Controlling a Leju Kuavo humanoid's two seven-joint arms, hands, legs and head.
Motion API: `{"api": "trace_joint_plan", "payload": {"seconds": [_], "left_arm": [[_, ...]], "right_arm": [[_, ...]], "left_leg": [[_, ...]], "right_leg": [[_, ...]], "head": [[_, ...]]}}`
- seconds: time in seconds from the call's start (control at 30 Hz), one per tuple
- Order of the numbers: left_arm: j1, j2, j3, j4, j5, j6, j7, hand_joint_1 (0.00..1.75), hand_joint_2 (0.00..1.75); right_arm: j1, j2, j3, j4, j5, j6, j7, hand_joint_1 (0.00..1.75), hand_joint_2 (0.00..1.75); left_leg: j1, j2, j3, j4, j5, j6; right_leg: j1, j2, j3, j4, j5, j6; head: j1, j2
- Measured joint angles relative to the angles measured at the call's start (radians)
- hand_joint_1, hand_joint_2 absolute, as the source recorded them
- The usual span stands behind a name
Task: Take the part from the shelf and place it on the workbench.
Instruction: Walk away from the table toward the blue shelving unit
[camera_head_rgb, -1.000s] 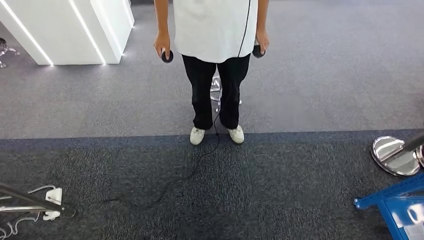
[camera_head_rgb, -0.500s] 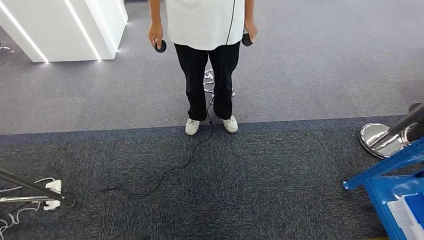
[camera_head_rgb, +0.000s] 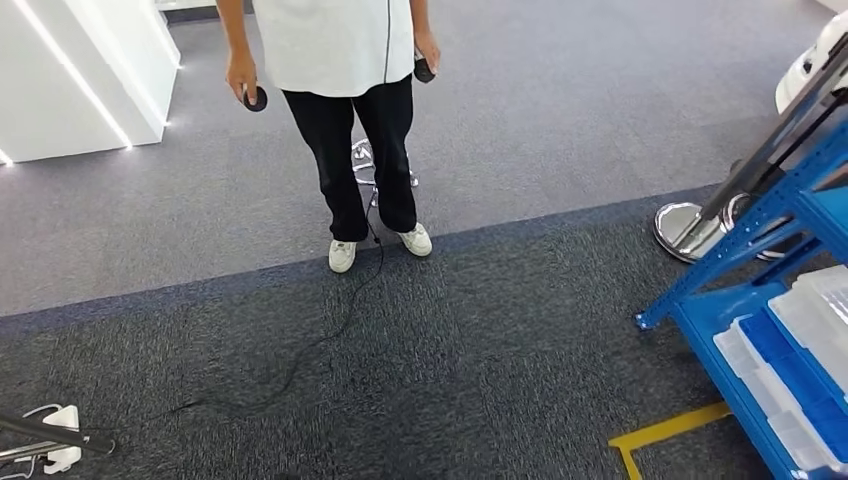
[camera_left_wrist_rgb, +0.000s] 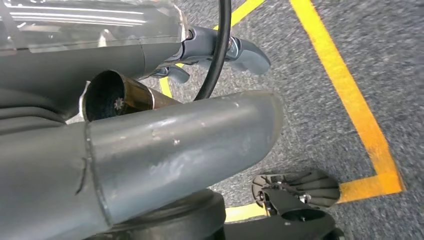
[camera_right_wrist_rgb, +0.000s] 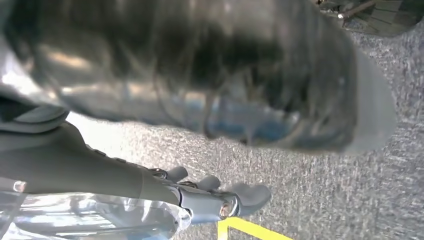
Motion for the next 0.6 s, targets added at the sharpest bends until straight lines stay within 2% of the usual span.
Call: {"api": "trace_joint_plan", "payload": {"seconds": [0.07, 0.13, 0.2, 0.23, 0.27, 0.3, 0.33, 0.37, 0.43, 0.47, 0.5, 0.57, 0.6], "left_arm": [[-0.004, -0.001, 0.0, 0.0, 0.0, 0.0, 0.0, 0.0, 0.0], [-0.006, -0.001, 0.0, 0.0, 0.0, 0.002, -0.001, 0.0, 0.0], [-0.003, 0.0, 0.0, 0.0, 0.0, 0.003, -0.001, 0.0, 0.0], [-0.001, 0.0, 0.0, 0.0, 0.0, 0.003, -0.001, 0.0, 0.0], [0.001, 0.0, 0.0, 0.0, 0.0, 0.003, 0.0, 0.0, 0.0], [0.002, 0.0, 0.0, 0.0, 0.0, 0.003, 0.0, 0.0, 0.0], [0.003, 0.0, 0.0, 0.0, 0.0, 0.003, 0.0, 0.0, 0.0], [0.003, 0.0, 0.0, 0.0, -0.001, 0.004, 0.0, 0.0, 0.0], [0.003, 0.0, -0.001, 0.0, -0.005, 0.011, -0.001, 0.0, 0.0], [0.003, 0.0, -0.001, 0.0, -0.007, 0.016, -0.003, 0.0, 0.0], [0.002, 0.0, -0.002, 0.0, -0.008, 0.021, -0.005, 0.0, 0.0], [0.0, 0.0, -0.004, 0.0, -0.009, 0.024, -0.007, 0.0, 0.0], [-0.001, 0.0, -0.005, 0.0, -0.009, 0.025, -0.007, 0.0, 0.0]], "right_arm": [[0.003, 0.0, -0.001, 0.0, 0.0, 0.0, 0.0, 0.0, 0.0], [0.001, 0.0, -0.004, 0.0, 0.001, 0.0, 0.0, 0.0, 0.0], [-0.002, 0.0, -0.005, 0.0, 0.001, 0.0, 0.0, 0.0, 0.0], [-0.003, 0.0, -0.005, 0.0, 0.001, 0.0, 0.0, 0.0, 0.0], [-0.003, 0.0, -0.005, 0.0, 0.001, 0.001, 0.0, 0.0, 0.0], [-0.002, 0.0, -0.005, 0.0, 0.001, 0.001, 0.0, 0.0, 0.0], [-0.001, 0.0, -0.006, 0.0, 0.002, 0.001, 0.0, 0.0, 0.0], [-0.001, 0.0, -0.006, 0.0, 0.002, 0.001, 0.0, 0.0, 0.0], [-0.003, 0.0, -0.006, 0.0, 0.002, 0.001, 0.0, 0.0, 0.0], [-0.004, 0.0, -0.006, 0.0, 0.003, 0.0, 0.0, 0.0, 0.0], [-0.004, 0.0, -0.006, 0.0, 0.003, 0.0, 0.0, 0.0, 0.0], [0.0, 0.0, -0.007, 0.0, 0.003, 0.0, 0.0, 0.0, 0.0], [0.003, 0.0, -0.007, 0.0, 0.003, 0.0, 0.0, 0.0, 0.0]], "left_leg": [[0.002, 0.007, 0.003, 0.004, -0.003, -0.01], [0.008, -0.024, -0.014, 0.044, -0.035, -0.021], [0.014, -0.07, -0.069, 0.161, -0.1, -0.029], [0.016, -0.08, -0.102, 0.23, -0.127, -0.031], [0.017, -0.085, -0.129, 0.281, -0.139, -0.033], [0.019, -0.087, -0.14, 0.297, -0.131, -0.033], [0.02, -0.088, -0.132, 0.275, -0.104, -0.033], [0.022, -0.095, -0.109, 0.218, -0.064, -0.032], [0.026, -0.139, -0.057, 0.089, -0.005, -0.029], [0.027, -0.157, -0.042, 0.048, 0.008, -0.027], [0.026, -0.168, -0.039, 0.031, 0.009, -0.024], [0.023, -0.153, -0.039, 0.025, 0.016, -0.013], [0.023, -0.141, -0.038, 0.019, 0.022, -0.004]], "right_leg": [[0.0, 0.015, -0.005, -0.004, 0.005, -0.013], [-0.005, 0.031, -0.006, -0.012, 0.013, -0.028], [-0.005, 0.05, -0.011, -0.015, 0.019, -0.038], [-0.005, 0.061, -0.014, -0.014, 0.021, -0.04], [-0.004, 0.073, -0.016, -0.012, 0.022, -0.04], [-0.004, 0.085, -0.017, -0.01, 0.022, -0.04], [-0.004, 0.098, -0.018, -0.007, 0.022, -0.039], [-0.004, 0.111, -0.018, -0.004, 0.022, -0.038], [-0.004, 0.136, -0.022, 0.002, 0.024, -0.03], [-0.004, 0.148, -0.027, 0.004, 0.026, -0.023], [-0.005, 0.158, -0.032, 0.005, 0.03, -0.015], [-0.008, 0.173, -0.04, 0.002, 0.037, 0.001], [-0.009, 0.162, -0.045, 0.007, 0.033, 0.005]], "head": [[0.0, 0.0], [-0.002, 0.0], [-0.003, 0.0], [-0.003, 0.0], [-0.003, 0.0], [-0.003, 0.0], [-0.003, 0.0], [-0.003, 0.0], [-0.003, 0.0], [-0.003, 0.0], [-0.003, 0.0], [-0.002, 0.0], [-0.002, 0.0]]}}
